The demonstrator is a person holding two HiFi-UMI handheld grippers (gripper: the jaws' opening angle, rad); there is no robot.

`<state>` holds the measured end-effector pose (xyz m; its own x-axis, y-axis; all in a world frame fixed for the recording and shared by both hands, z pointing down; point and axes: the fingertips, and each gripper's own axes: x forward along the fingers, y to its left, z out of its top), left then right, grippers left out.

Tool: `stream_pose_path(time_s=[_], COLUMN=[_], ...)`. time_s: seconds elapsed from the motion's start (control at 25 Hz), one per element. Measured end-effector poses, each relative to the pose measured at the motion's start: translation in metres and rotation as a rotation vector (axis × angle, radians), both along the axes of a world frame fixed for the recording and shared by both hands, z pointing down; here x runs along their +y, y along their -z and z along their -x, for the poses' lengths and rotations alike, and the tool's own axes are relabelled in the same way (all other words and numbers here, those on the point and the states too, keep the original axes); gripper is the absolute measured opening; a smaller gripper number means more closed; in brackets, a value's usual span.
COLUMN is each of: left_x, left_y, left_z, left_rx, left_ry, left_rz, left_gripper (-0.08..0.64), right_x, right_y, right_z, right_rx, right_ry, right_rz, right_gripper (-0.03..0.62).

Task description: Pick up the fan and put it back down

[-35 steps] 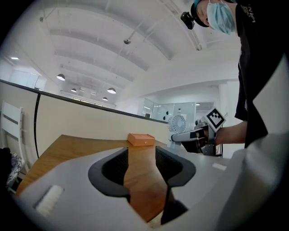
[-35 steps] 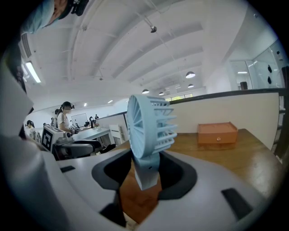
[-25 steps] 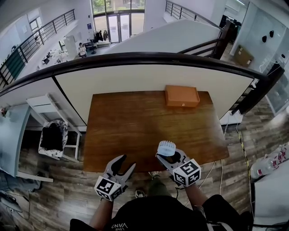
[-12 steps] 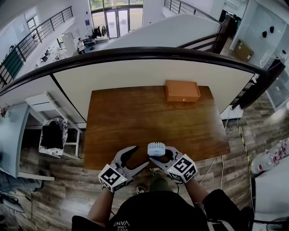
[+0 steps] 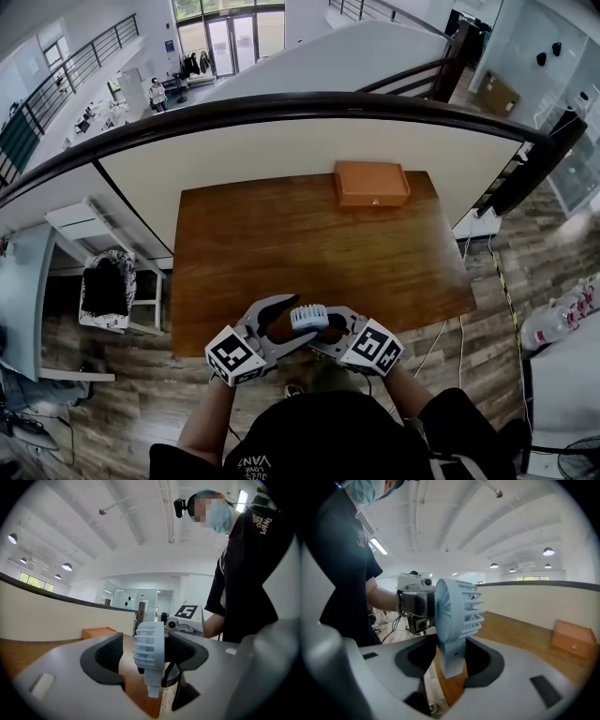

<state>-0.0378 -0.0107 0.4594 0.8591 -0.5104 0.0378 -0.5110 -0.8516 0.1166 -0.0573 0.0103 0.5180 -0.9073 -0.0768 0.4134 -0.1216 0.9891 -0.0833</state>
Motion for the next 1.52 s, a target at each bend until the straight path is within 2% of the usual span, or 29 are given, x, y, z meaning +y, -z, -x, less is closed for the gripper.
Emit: stream_pose_path(time_s=[0.2, 0.28, 0.52, 0.76, 1.16, 1.36, 1.52], left_x=[-0.005, -0.006, -0.018, -0.047, -0.125, -0.17, -0.2], left_y=[-0.008, -0.009, -0.015, -0.021, -0.039, -0.05, -0.063], left_z=[-0.01, -0.014, -0.023, -0.02, 0.005, 0.012, 0.014], left_rx=[-0.051, -0.068, -0.119, -0.128, -0.162, -0.187, -0.21], left_ry=[-0.055, -0.074, -0.085, -0.01, 0.162, 0.236, 0.252], left_rz=[-0.004, -0.003, -0.018, -0.024, -0.045, -0.059, -0.053], left_gripper=[0.282, 0.206, 0.202, 0.199, 0.199, 0.199, 0.199], right_x=[-0.002, -0.005, -0.022, -0.057, -0.122, -0.153, -0.168], right_y=[0.001, 0.001, -0.005, -0.004, -0.008, -0.009, -0.016], right_z=[0.001, 0.0, -0.007, -0.031, -0.082, -0.102, -0.116], right_rx=[-0.012, -0.015, -0.019, -0.063, -0.079, -0.093, -0.094], right_ry=[0.019, 0.017, -0.035, -0.168, -0.375, -0.434, -0.461], right_rz=[0.006, 0.01, 0.04, 0.082, 0.085, 0.084, 0.102], right_gripper=[0.187, 0.186, 0.187, 0.195, 0.195, 0.195, 0.195])
